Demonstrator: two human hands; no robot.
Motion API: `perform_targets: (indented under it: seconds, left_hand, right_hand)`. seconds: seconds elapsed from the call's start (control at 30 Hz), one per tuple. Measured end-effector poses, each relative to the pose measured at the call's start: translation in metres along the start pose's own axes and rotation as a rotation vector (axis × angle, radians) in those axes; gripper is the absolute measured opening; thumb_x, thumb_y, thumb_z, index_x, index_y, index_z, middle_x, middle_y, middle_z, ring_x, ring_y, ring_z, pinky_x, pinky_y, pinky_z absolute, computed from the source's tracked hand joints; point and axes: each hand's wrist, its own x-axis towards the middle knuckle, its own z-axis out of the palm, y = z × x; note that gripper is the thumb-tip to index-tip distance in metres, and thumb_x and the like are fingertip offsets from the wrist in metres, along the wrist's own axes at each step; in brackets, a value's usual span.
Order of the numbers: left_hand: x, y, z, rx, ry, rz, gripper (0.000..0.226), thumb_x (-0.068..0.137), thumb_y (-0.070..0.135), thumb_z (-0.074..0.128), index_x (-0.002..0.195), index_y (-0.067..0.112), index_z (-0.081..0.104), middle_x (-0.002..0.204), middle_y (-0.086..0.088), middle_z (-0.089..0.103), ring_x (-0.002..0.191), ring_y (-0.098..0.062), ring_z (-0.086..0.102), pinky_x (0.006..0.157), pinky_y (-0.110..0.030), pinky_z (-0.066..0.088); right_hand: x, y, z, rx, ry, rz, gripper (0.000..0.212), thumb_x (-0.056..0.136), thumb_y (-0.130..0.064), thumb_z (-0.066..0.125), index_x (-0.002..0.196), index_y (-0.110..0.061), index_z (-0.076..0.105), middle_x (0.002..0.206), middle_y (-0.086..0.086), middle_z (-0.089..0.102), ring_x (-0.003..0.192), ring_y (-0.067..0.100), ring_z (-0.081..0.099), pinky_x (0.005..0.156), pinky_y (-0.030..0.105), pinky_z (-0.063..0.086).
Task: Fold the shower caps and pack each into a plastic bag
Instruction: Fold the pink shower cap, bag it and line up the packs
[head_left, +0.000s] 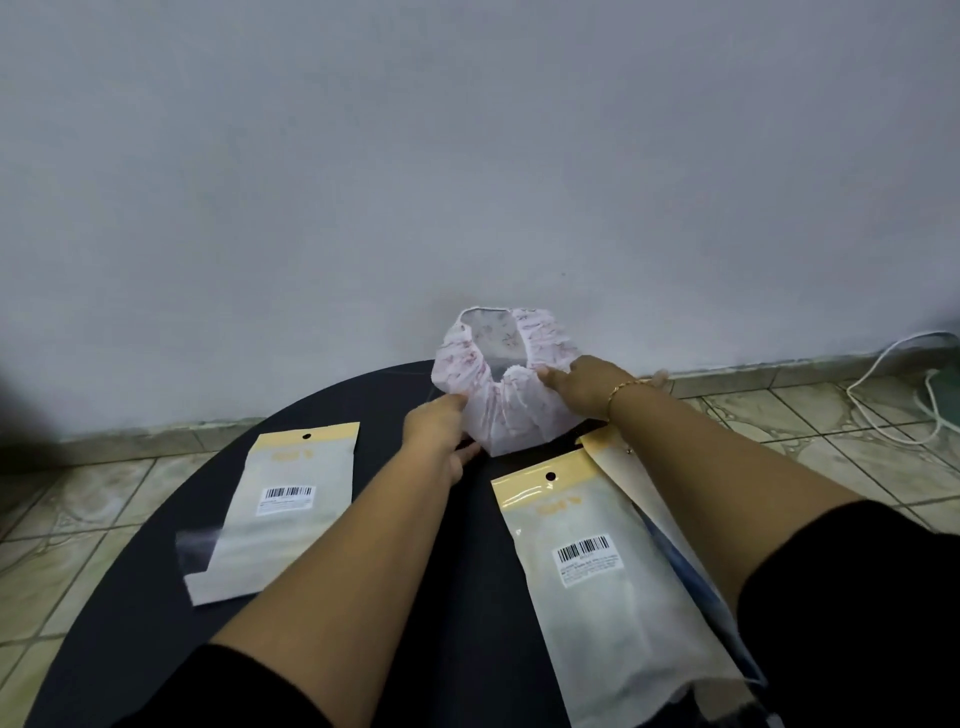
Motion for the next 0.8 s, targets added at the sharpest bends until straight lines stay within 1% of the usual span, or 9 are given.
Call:
perform_targets:
  seconds: [0.1,0.2,0.3,0.4,0.47,0.53,0.67,0.73,0.8]
  left_hand:
    - [-0.005,0.009,0.004,0.022,-0.025,0.036,0.003,0.095,0.021,0.051,0.098,0.022,0.052,0.102,-0.007,0.063,0.090,-0.027,0.064,0.069,-0.039,0.054]
    - [-0.018,0.017,0.003,0.016,-0.029,0.105,0.009,0.097,0.024,0.046,0.105,0.021,0.050,0.104,-0.007,0.063,0.090,-0.026,0.065,0.069,-0.039,0.056]
    - [-0.041,0.021,-0.004,-0.034,-0.038,0.174,0.018,0.097,0.024,0.045,0.115,0.022,0.048,0.108,-0.006,0.063,0.092,-0.024,0.066,0.064,-0.037,0.057]
    - [-0.066,0.021,-0.013,-0.069,-0.023,0.220,0.021,0.097,0.025,0.047,0.117,0.024,0.044,0.113,-0.006,0.060,0.096,-0.025,0.064,0.070,-0.041,0.059]
    - [-0.091,0.020,-0.022,-0.067,-0.011,0.259,0.022,0.096,0.024,0.048,0.118,0.024,0.044,0.113,-0.005,0.059,0.095,-0.024,0.064,0.070,-0.042,0.059]
    - [-0.119,0.014,-0.035,-0.067,-0.003,0.313,0.020,0.097,0.020,0.049,0.116,0.022,0.043,0.109,-0.004,0.059,0.091,-0.022,0.065,0.062,-0.038,0.059]
    - [-0.179,-0.016,-0.068,-0.072,-0.010,0.346,0.029,0.096,0.005,0.041,0.117,0.024,0.038,0.103,0.002,0.062,0.086,-0.018,0.066,0.049,-0.027,0.054]
    - [-0.199,-0.034,-0.085,-0.048,0.021,0.336,0.035,0.095,0.001,0.039,0.119,0.027,0.038,0.103,0.003,0.063,0.086,-0.017,0.066,0.047,-0.025,0.052]
    - [-0.213,-0.054,-0.100,-0.037,0.045,0.325,0.037,0.095,0.000,0.040,0.120,0.027,0.038,0.104,0.004,0.063,0.087,-0.018,0.065,0.046,-0.024,0.052]
  right_hand:
    - [-0.019,-0.013,-0.007,0.077,0.039,-0.061,0.076,0.083,-0.070,0.030,0.137,-0.017,0.040,0.144,0.007,0.043,0.133,0.032,0.037,0.112,0.057,0.011]
    - [-0.036,-0.017,-0.016,0.134,0.116,-0.095,0.063,0.090,-0.063,0.030,0.140,-0.025,0.038,0.147,0.000,0.040,0.136,0.027,0.034,0.111,0.060,-0.002]
    - [-0.055,-0.017,-0.023,0.225,0.162,-0.195,0.062,0.089,-0.064,0.031,0.138,-0.026,0.039,0.145,-0.001,0.042,0.134,0.027,0.037,0.111,0.060,0.004]
    - [-0.080,-0.014,-0.029,0.366,0.175,-0.286,0.070,0.081,-0.071,0.033,0.134,-0.025,0.044,0.139,0.000,0.048,0.128,0.026,0.044,0.109,0.058,0.020]
    - [-0.108,-0.012,-0.033,0.458,0.198,-0.339,0.064,0.087,-0.063,0.037,0.133,-0.021,0.048,0.136,0.000,0.050,0.124,0.023,0.047,0.107,0.051,0.031]
    - [-0.133,-0.004,-0.035,0.550,0.223,-0.377,0.053,0.094,-0.049,0.041,0.134,-0.016,0.048,0.136,0.002,0.050,0.122,0.020,0.047,0.104,0.039,0.038]
    - [-0.173,0.027,-0.030,0.590,0.363,-0.316,0.037,0.098,-0.020,0.040,0.134,-0.013,0.046,0.139,0.004,0.048,0.125,0.019,0.044,0.097,0.023,0.032]
    - [-0.182,0.045,-0.020,0.498,0.382,-0.193,0.043,0.093,-0.006,0.038,0.134,-0.013,0.044,0.139,0.008,0.047,0.126,0.024,0.044,0.100,0.027,0.033]
    - [-0.194,0.058,-0.009,0.251,0.355,-0.039,0.049,0.087,-0.014,0.045,0.136,-0.017,0.041,0.141,0.010,0.044,0.128,0.030,0.040,0.105,0.037,0.032]
